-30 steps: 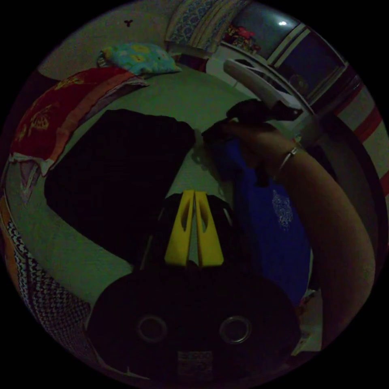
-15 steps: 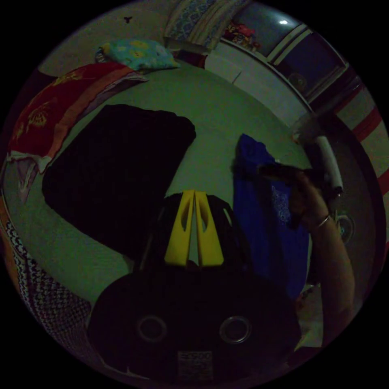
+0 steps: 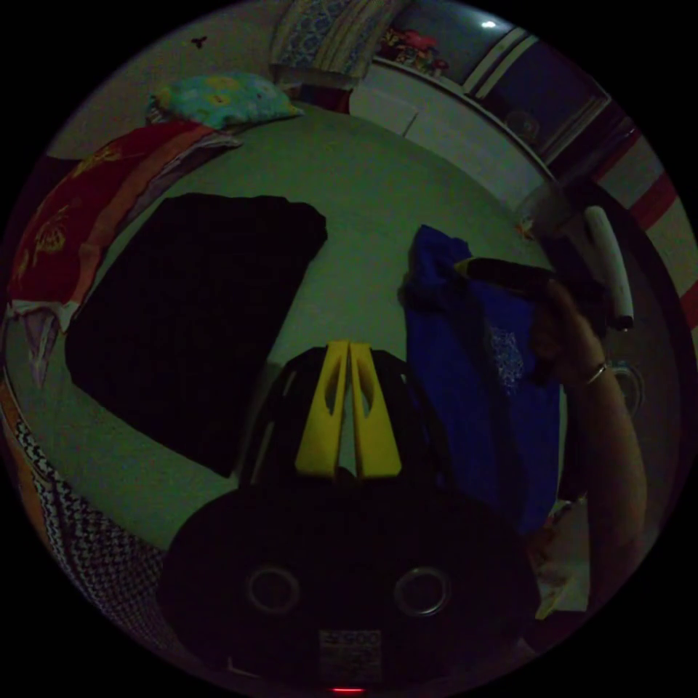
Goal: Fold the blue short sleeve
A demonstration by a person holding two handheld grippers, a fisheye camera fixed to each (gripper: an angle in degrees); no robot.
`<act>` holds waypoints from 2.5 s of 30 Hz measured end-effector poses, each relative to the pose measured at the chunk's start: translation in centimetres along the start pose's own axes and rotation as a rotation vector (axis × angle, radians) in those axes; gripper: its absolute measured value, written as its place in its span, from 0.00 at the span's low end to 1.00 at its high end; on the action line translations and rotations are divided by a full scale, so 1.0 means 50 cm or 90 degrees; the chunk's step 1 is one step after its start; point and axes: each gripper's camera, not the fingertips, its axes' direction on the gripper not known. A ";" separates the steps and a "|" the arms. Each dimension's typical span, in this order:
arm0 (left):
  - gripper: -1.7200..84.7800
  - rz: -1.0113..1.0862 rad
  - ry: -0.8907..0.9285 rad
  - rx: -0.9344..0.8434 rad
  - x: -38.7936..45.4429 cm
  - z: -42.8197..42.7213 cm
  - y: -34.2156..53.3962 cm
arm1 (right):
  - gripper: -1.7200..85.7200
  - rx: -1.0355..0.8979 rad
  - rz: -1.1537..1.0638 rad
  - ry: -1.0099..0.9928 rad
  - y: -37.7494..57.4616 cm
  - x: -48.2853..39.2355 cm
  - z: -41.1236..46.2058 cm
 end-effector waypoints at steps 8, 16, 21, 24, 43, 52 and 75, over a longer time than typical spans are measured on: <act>0.01 0.012 -0.008 -0.005 0.019 0.018 -0.015 | 0.00 0.128 0.047 0.049 -0.043 0.075 -0.109; 0.01 0.032 -0.007 -0.013 0.058 0.038 -0.023 | 0.08 0.052 0.141 0.071 -0.043 0.165 -0.104; 0.01 0.046 0.012 -0.013 0.086 0.047 -0.024 | 0.10 0.067 0.031 0.004 0.034 0.096 -0.109; 0.01 0.083 0.065 -0.020 0.114 0.055 -0.024 | 0.10 0.038 -0.014 -0.029 0.050 0.052 -0.093; 0.01 0.072 0.014 -0.065 0.246 0.094 -0.009 | 0.01 -0.008 -0.057 -0.053 0.017 -0.173 -0.047; 0.01 0.093 0.034 -0.016 0.284 0.047 0.027 | 0.00 0.096 -0.004 0.081 0.055 -0.156 -0.168; 0.01 0.127 0.014 -0.045 0.504 0.004 0.124 | 0.00 0.102 -0.024 0.048 0.277 -0.216 -0.441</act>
